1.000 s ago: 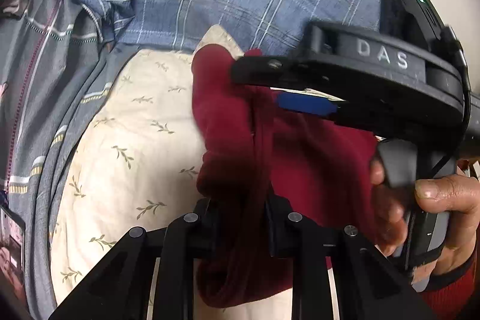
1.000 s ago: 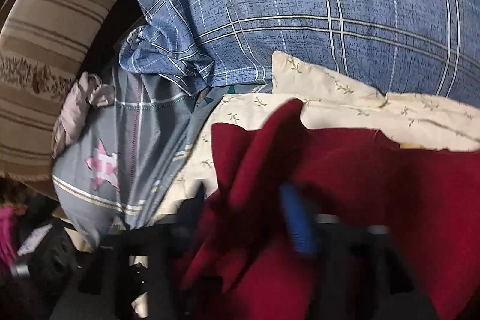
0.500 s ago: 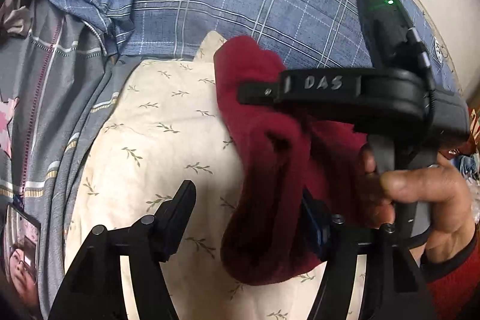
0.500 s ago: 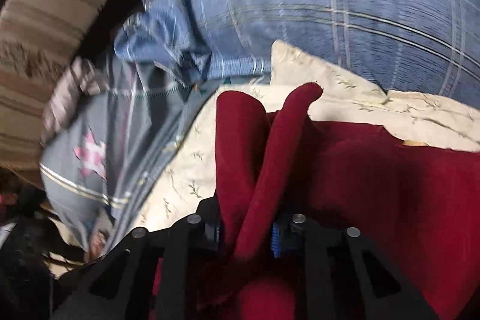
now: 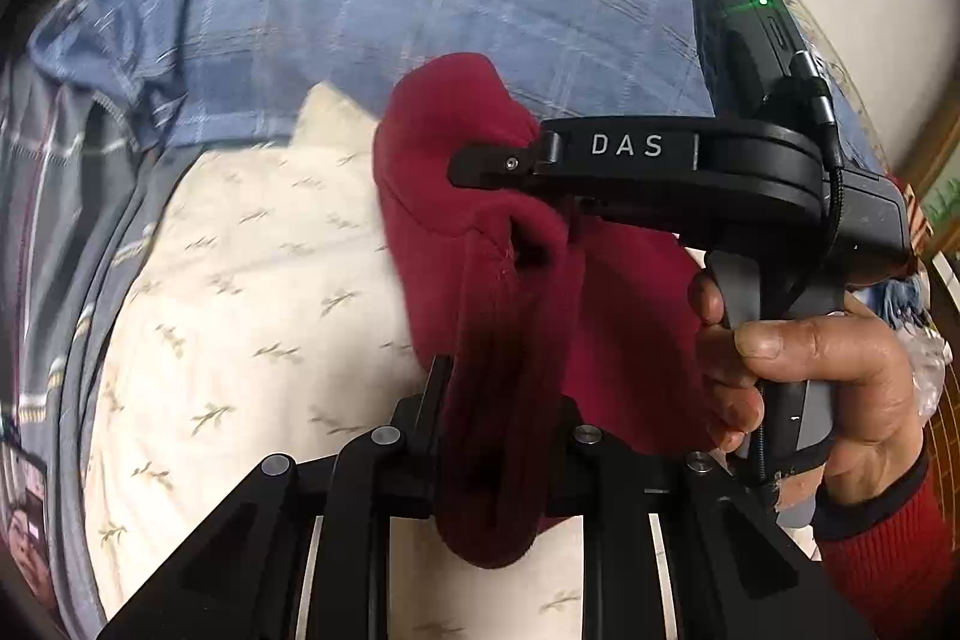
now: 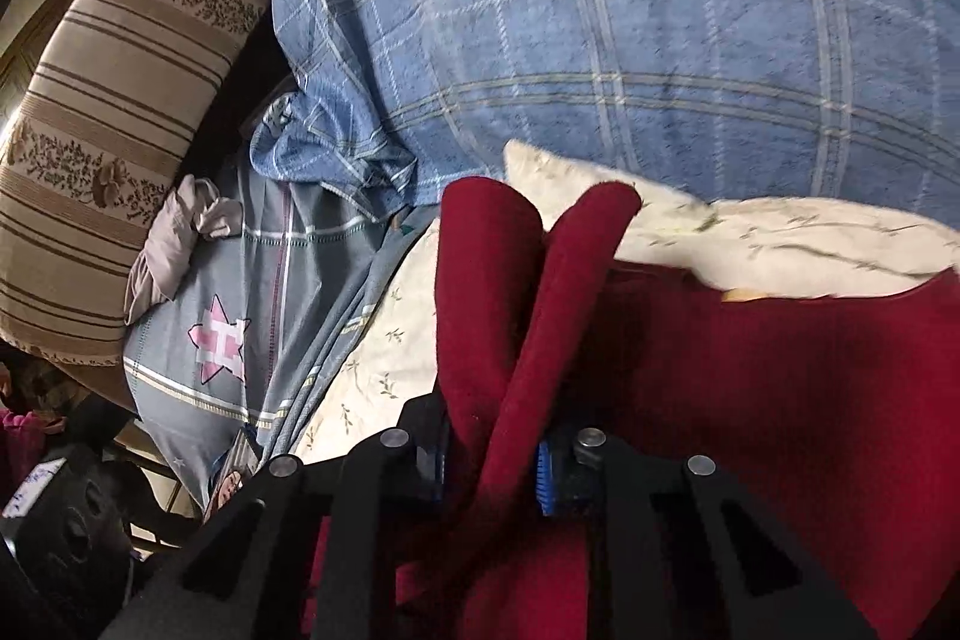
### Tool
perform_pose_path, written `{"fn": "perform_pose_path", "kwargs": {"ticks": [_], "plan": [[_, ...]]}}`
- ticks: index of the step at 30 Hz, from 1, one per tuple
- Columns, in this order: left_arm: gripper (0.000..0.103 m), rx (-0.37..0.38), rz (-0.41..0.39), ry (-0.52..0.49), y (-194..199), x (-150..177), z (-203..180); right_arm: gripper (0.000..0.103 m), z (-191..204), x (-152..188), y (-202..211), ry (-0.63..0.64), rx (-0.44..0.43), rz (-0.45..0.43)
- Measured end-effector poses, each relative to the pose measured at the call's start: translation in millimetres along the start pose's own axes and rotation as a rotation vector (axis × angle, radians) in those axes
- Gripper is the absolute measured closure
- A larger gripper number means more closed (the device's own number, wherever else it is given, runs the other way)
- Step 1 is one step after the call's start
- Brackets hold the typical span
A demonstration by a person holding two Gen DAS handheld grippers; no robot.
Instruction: Fold small clothes
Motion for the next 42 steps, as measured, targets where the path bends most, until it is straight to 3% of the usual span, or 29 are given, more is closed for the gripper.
{"fn": "perform_pose_path", "kwargs": {"ticks": [9,15,24,26,27,28,30,31,33,38,42], "plan": [[0.085,0.005,0.024,-0.086,-14.5,-16.8,-54.6,0.084,-34.8,9.8,46.0,-0.03,0.075,-0.052],[0.085,0.05,0.045,-0.124,-31.6,-29.2,-88.4,0.084,-65.2,19.5,75.6,-0.044,0.156,-0.065],[0.084,0.118,0.136,-0.18,-91.1,-38.6,-134.7,0.084,-133.3,36.3,97.7,-0.135,0.226,-0.083],[0.076,0.139,0.172,-0.182,-106.2,-41.5,-132.3,0.084,-153.4,39.8,84.4,-0.172,0.255,-0.053],[0.066,0.161,0.197,-0.188,-109.4,-40.3,-131.7,0.084,-161.7,41.1,75.8,-0.193,0.26,-0.037],[0.057,0.181,0.217,-0.198,-108.2,-38.0,-130.7,0.082,-169.8,43.6,67.7,-0.214,0.261,-0.023],[0.056,0.186,0.224,-0.236,-93.9,-32.9,-126.5,0.073,-182.5,50.6,61.9,-0.256,0.259,-0.032],[0.054,0.17,0.208,-0.264,-82.9,-30.8,-122.4,0.063,-185.0,54.0,66.2,-0.273,0.255,-0.052],[0.049,0.122,0.159,-0.293,-59.1,-25.7,-110.3,0.063,-187.0,60.7,78.0,-0.304,0.236,-0.067],[0.047,0.013,0.061,-0.185,-33.3,-22.3,-57.6,0.022,-167.9,85.5,109.4,-0.297,0.102,-0.12],[0.047,0.022,0.1,-0.105,-49.3,-13.6,-40.6,0.022,-157.3,98.2,95.0,-0.32,0.006,-0.088]]}}
Point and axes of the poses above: each gripper's, at about its wrist camera, not at the fingertips, and y roughly against the way its jaws point, z to its left, x to its underside, the point moved 2 cm from there along -y, roughly the way its jaws point, and after that the axes turned 14 degrees about z, right-handed, at the moved point
